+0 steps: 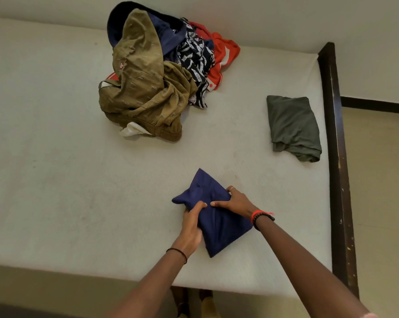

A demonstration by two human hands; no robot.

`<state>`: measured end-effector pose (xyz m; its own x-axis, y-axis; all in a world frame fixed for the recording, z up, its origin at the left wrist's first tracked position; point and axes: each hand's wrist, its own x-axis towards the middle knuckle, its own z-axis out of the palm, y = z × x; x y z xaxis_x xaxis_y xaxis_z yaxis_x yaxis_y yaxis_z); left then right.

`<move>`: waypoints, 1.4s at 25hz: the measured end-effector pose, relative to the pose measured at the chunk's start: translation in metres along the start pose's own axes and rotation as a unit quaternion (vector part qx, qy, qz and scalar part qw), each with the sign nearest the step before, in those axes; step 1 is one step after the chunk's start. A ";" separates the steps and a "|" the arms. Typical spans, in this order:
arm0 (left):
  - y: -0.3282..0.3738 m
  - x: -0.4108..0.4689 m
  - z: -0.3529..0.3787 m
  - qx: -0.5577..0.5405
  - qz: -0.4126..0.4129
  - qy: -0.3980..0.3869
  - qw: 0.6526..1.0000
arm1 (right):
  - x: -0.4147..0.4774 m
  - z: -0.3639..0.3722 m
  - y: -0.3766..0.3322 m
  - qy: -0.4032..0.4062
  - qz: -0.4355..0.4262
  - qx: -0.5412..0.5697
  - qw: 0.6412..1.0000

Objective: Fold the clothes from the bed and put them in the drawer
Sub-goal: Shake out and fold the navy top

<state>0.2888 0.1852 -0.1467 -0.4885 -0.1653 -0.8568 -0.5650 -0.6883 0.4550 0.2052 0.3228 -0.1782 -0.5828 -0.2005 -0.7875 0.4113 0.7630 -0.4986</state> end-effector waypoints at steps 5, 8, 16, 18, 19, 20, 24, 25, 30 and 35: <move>0.056 -0.032 0.001 0.028 -0.066 -0.167 0.983 | -0.041 -0.020 -0.007 -0.111 0.024 0.166 0.980; 0.086 -0.052 0.005 0.053 -0.097 -0.224 0.968 | -0.074 -0.033 -0.012 -0.213 0.025 0.287 0.934; 0.133 -0.085 0.058 0.129 -0.149 -0.286 0.938 | -0.145 -0.061 -0.017 -0.157 0.025 0.500 0.851; 0.136 -0.082 0.073 0.132 -0.156 -0.282 0.938 | -0.148 -0.072 -0.014 -0.137 0.021 0.525 0.840; 0.136 -0.079 0.080 0.131 -0.161 -0.274 0.939 | -0.148 -0.077 -0.011 -0.130 0.022 0.537 0.833; 0.135 -0.074 0.089 0.132 -0.166 -0.264 0.941 | -0.147 -0.084 -0.008 -0.124 0.024 0.548 0.827; 0.126 -0.047 0.122 0.124 -0.183 -0.231 0.948 | -0.138 -0.113 0.010 -0.111 0.032 0.566 0.816; 0.122 -0.039 0.130 0.120 -0.190 -0.231 0.947 | -0.133 -0.123 0.015 -0.108 0.028 0.564 0.818; 0.097 -0.017 0.185 0.133 -0.202 -0.265 0.934 | -0.097 -0.183 0.028 -0.051 0.035 0.487 0.871; 0.114 0.016 0.275 0.121 -0.091 -0.319 0.936 | -0.058 -0.274 0.023 0.003 -0.020 0.449 0.893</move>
<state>0.0342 0.2983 -0.0415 -0.6228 0.4473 -0.6419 -0.7740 -0.4718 0.4223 0.0559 0.5205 -0.0448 -0.6131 -0.2109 -0.7613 0.7842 -0.0465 -0.6187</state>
